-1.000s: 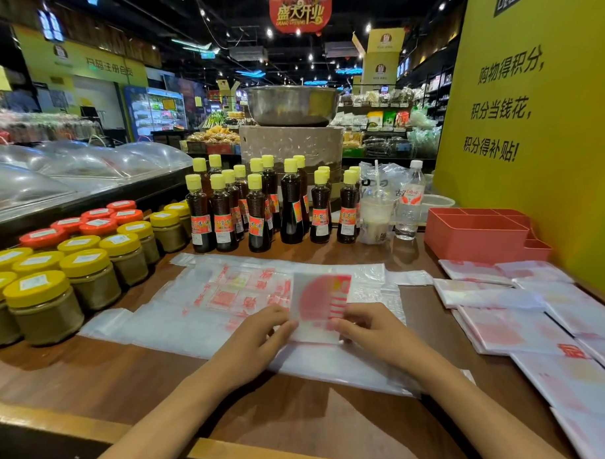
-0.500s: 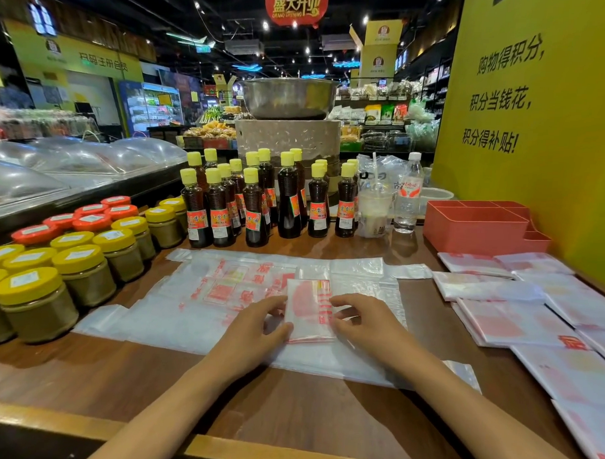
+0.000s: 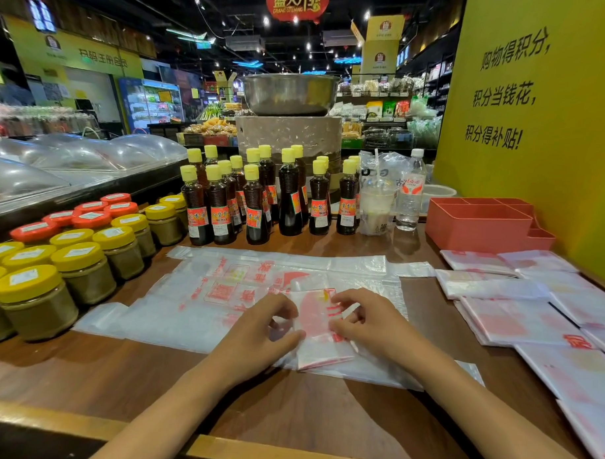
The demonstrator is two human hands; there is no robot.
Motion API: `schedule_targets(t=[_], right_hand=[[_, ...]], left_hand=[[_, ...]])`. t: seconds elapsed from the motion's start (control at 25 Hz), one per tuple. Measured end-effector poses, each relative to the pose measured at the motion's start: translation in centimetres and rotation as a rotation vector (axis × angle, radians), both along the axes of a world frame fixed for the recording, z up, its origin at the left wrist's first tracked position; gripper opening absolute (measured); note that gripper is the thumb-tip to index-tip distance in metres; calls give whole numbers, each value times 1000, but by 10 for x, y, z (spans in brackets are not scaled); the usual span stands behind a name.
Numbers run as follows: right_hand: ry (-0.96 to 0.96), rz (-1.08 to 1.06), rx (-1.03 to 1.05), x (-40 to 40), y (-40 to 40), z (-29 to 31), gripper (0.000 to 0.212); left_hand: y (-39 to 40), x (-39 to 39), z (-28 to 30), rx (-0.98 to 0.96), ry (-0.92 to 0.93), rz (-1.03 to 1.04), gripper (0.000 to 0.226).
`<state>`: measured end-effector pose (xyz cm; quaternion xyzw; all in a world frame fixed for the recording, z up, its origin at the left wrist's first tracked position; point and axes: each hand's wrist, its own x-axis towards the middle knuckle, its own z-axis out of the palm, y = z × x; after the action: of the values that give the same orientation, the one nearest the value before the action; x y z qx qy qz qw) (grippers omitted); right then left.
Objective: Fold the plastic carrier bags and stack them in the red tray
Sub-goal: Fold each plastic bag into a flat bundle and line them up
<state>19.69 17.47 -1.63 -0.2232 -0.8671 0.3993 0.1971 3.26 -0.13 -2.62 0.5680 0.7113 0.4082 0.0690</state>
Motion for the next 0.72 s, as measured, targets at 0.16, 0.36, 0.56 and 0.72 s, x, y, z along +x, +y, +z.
schedule_targets(t=[0.16, 0.36, 0.56, 0.72], right_hand=[[-31, -4, 62, 1, 0, 1, 43], [-79, 4, 68, 1, 1, 1, 43], [-45, 6, 5, 0, 1, 1, 41], [37, 3, -73, 1, 0, 5, 40]], left_hand=[[0, -2, -1, -89, -17, 95, 60], [1, -4, 1, -245, 272, 297, 73], [1, 1, 5, -144, -79, 177, 26], [3, 2, 10, -59, -227, 120, 24]])
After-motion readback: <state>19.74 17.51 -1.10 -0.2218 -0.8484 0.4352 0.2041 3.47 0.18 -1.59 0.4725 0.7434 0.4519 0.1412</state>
